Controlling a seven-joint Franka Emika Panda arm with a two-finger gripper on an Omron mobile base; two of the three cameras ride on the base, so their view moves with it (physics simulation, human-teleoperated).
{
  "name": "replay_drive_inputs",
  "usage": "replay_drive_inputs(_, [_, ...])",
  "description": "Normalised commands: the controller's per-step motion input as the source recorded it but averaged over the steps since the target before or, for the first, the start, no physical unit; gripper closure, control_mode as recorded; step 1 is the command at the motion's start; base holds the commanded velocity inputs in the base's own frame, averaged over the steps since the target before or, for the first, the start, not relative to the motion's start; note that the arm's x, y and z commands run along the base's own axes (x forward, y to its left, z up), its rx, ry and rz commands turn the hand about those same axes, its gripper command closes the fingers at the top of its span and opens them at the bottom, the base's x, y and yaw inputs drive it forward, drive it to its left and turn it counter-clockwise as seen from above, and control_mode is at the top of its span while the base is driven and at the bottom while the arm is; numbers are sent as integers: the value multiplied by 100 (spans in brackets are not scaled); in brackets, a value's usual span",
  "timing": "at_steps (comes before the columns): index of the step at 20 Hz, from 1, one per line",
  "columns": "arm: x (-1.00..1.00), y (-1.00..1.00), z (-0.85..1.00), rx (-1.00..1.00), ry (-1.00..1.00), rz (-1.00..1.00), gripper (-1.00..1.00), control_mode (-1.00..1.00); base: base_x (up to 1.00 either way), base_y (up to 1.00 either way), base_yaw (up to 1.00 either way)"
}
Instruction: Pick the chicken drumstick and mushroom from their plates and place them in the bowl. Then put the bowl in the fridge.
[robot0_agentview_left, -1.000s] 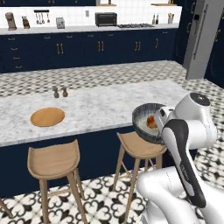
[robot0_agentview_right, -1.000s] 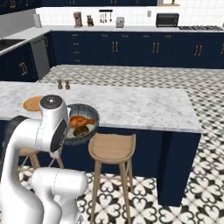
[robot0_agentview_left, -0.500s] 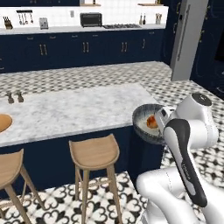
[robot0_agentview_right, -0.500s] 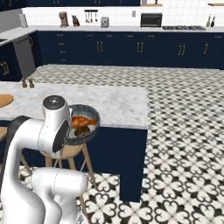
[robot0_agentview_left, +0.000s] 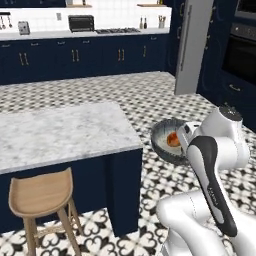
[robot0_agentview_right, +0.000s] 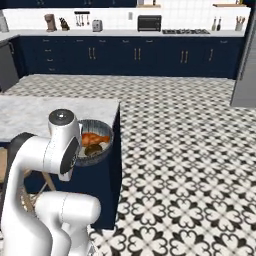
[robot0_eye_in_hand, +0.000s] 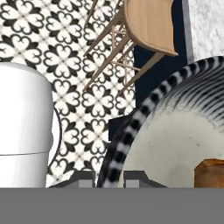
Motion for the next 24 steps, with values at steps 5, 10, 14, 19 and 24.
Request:
replay_drive_inputs(5, [0,0,0,0,0,0,100,100,61,-100,-3])
replay_drive_inputs(10, [0,0,0,0,0,0,100,100,71,-100,-1])
replay_drive_inputs(14, [0,0,0,0,0,0,100,100,69,-100,4])
replay_drive_inputs(19, [0,0,0,0,0,0,100,100,100,-76,27])
replay_drive_inputs(24, [0,0,0,0,0,0,100,100,93,8,7])
